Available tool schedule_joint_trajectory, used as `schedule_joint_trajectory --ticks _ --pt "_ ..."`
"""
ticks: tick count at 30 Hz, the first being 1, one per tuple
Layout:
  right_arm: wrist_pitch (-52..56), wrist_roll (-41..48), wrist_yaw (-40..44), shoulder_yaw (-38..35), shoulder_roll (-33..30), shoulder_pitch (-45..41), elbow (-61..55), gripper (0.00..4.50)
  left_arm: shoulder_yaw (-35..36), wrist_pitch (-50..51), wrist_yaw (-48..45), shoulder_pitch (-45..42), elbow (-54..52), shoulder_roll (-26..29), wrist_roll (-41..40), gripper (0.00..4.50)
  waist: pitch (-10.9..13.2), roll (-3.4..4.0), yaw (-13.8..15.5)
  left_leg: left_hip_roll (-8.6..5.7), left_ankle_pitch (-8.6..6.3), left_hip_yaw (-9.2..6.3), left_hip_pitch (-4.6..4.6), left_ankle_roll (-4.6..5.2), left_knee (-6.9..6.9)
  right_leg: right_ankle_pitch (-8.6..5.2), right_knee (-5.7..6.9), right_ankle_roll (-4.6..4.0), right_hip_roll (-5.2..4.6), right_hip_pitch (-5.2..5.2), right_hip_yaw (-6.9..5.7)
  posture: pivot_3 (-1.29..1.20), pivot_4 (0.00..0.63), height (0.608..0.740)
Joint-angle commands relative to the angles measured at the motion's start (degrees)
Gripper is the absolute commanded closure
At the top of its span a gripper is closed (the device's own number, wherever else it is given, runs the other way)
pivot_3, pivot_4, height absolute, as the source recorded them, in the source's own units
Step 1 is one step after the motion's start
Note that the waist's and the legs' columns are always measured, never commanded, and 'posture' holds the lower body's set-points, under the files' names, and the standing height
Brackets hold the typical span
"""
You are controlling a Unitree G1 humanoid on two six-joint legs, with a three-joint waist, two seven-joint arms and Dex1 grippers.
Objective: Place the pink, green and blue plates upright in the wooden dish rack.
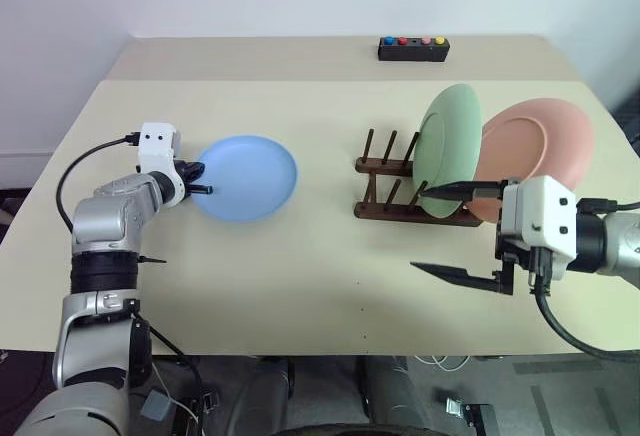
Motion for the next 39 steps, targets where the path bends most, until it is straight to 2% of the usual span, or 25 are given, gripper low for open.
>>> schedule_joint_trajectory --ticks 1,8,17,24,30,31,32,39 --pt "-3.87 -4.73 -2.44 2.36 1.18 -3.6 0.29 0.0 4.02 -4.26 -1.21 -0.44 -10.43 -2.65 -6.35 4.42 0.04 -0.09 -0.03 0.0 0.01 -0.02 -0.03 -0.01 0.0 0.0 0.0 0.0 0.0 -0.04 -0.01 0.0 0.15 0.74" --pt "-12.64 -17.99 -5.46 9.2 2.33 -11.5 5.61 0.0 4.58 -4.16 6.1 -4.0 -17.21 -7.53 -9.17 4.42 0.04 -0.1 -0.32 -0.01 0.02 0.04 -0.05 -0.03 -0.03 0.02 0.05 -0.01 0.01 -0.16 0.02 0.0 0.15 0.74" --pt "-21.39 -34.44 -10.36 20.54 8.5 -23.3 11.85 0.0 -1.86 -2.18 17.73 -13.36 -22.86 -13.51 -5.57 4.42 0.06 -0.13 -0.25 -0.03 0.02 0.03 -0.07 -0.04 -0.03 0.03 0.02 0.01 0.01 -0.16 0.02 0.0 0.15 0.74" --pt "-27.38 -44.82 -11.92 27.49 13.14 -26.94 16.46 0.0 -3.72 1.47 22.89 -15.79 -24.61 -18.02 -6.38 4.42 0.05 -0.13 -0.52 -0.03 0.03 0.03 -0.06 -0.06 -0.05 0.03 0.05 0.01 0.02 -0.2 0.03 0.0 0.15 0.74" --pt "-30.62 -50.41 -13.27 30.26 17.07 -27.92 20.55 0.0 -3.8 3.2 23.96 -15.88 -27.31 -20.56 -8.35 4.42 0.06 -0.13 -0.35 -0.04 0.04 0.03 -0.08 -0.08 -0.05 0.03 0.04 0.01 0.01 -0.21 0.03 0.0 0.15 0.74" --pt "-31.2 -51.55 -13.79 30.73 17.73 -27.89 21.44 0.52 -3.93 3.41 23.75 -15.7 -27.83 -20.81 -8.82 4.5 0.06 -0.13 -0.35 -0.04 0.04 0.03 -0.08 -0.08 -0.05 0.03 0.04 0.01 0.02 -0.21 0.03 0.0 0.15 0.74" --pt "-31.7 -52.53 -14.1 31.08 18.29 -27.76 22.17 0.8 -4.29 3.7 23.51 -15.46 -28.28 -20.78 -8.91 4.5 0.06 -0.13 -0.35 -0.04 0.05 0.03 -0.08 -0.08 -0.05 0.04 0.04 0.0 0.02 -0.21 0.03 0.0 0.15 0.74" --pt "-32.8 -54.21 -13.82 30.59 19.63 -26.59 22.38 4.33 -4.43 4.47 23.61 -14.5 -28.51 -20.78 -9.16 4.5 0.06 -0.13 -0.43 -0.04 0.05 0.03 -0.07 -0.09 -0.05 0.04 0.06 0.0 0.02 -0.21 0.03 0.0 0.15 0.74"
